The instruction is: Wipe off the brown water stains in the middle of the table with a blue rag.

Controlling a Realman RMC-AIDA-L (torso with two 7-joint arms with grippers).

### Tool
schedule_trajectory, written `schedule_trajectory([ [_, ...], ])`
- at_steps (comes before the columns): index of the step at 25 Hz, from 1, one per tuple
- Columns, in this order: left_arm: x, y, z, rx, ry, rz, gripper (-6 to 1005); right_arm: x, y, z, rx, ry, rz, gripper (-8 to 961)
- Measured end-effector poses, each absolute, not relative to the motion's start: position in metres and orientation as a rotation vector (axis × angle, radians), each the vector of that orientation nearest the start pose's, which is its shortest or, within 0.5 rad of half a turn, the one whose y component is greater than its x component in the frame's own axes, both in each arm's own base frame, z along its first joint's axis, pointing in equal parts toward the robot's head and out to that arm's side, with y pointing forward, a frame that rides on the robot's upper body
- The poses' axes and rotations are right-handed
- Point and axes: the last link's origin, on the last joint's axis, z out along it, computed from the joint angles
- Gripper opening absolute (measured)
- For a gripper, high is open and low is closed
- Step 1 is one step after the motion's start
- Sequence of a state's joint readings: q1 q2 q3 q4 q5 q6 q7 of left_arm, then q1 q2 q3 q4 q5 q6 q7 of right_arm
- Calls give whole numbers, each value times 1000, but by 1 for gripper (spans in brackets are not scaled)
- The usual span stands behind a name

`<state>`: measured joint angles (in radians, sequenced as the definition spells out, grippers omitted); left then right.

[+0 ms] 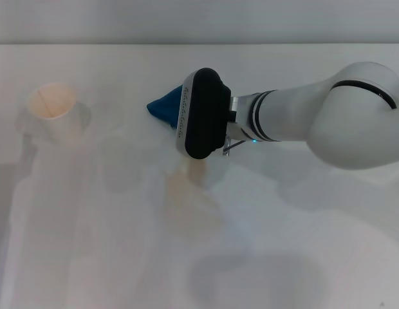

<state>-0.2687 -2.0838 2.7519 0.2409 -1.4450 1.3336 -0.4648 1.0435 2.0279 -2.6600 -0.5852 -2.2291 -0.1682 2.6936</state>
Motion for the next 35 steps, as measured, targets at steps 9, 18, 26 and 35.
schedule_trajectory([
  [9,-360,263,-14,-1271,-929,-997,888,158,401,-158,-2536,-245,-355,427],
  [18,-360,263,-14,-1271,-929,-997,887,163,400,-157,-2537,-205,-348,426],
  [26,-360,264,-14,-1272,-928,-998,887,151,406,-154,-2521,-120,-266,425],
  [35,-358,269,-13,-1275,-918,-1003,888,153,397,-158,-2536,-75,-205,424],
])
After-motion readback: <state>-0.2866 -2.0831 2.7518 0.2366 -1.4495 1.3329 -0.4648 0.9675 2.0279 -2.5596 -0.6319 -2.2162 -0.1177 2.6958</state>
